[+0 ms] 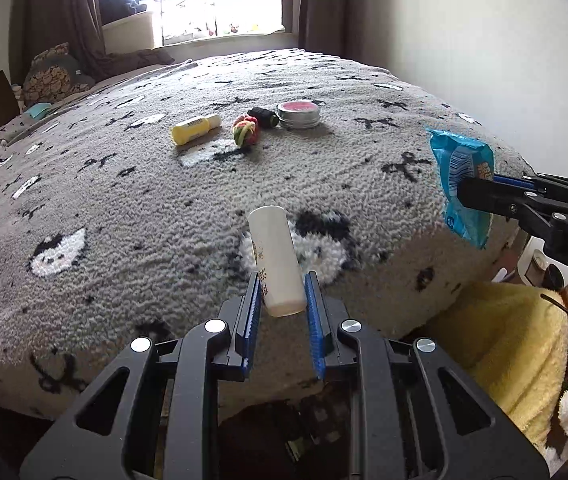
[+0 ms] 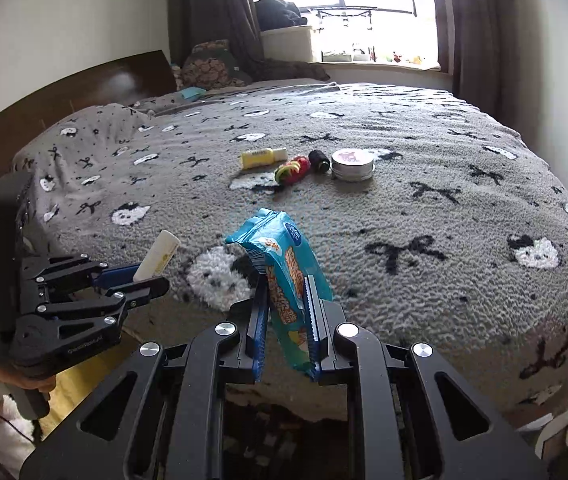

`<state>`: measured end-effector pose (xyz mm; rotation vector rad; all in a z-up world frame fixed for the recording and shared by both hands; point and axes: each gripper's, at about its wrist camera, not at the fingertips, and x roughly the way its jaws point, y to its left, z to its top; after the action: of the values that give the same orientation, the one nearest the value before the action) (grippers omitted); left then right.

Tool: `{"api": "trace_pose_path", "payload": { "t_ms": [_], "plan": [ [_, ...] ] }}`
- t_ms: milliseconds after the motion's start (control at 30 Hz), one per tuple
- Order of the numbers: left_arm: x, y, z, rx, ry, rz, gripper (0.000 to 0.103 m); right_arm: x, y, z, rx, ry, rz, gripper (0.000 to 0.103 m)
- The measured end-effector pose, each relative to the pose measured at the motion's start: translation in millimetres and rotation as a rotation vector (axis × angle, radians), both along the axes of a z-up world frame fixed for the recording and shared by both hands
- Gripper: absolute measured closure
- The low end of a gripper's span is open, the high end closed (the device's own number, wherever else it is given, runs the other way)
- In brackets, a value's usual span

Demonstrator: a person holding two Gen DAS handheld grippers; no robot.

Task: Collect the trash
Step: 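Carry the white tube and blue wipes pack down below the bed edge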

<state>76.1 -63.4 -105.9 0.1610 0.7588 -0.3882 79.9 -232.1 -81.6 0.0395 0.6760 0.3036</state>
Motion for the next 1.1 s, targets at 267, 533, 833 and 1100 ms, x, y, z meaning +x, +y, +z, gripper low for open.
{"api": "trace_pose_path", "payload": {
  "t_ms": [267, 533, 833, 1100],
  "plan": [
    [-42, 7, -28, 0.002, 0.038, -0.015, 0.083, -30, 3, -36, -0.005, 0.066, -0.012, 0.085],
    [-62, 5, -73, 0.022, 0.14, -0.029, 0.083, -37, 15, -83, -0.027, 0.181, -0.012, 0.085],
    [-65, 4, -127, 0.065, 0.275, -0.039, 0.083, -33, 28, -118, -0.041, 0.282, 0.003, 0.085],
    [-63, 7, -161, 0.059, 0.387, -0.048, 0.082, -25, 28, -150, -0.012, 0.387, -0.002, 0.085]
  ]
}}
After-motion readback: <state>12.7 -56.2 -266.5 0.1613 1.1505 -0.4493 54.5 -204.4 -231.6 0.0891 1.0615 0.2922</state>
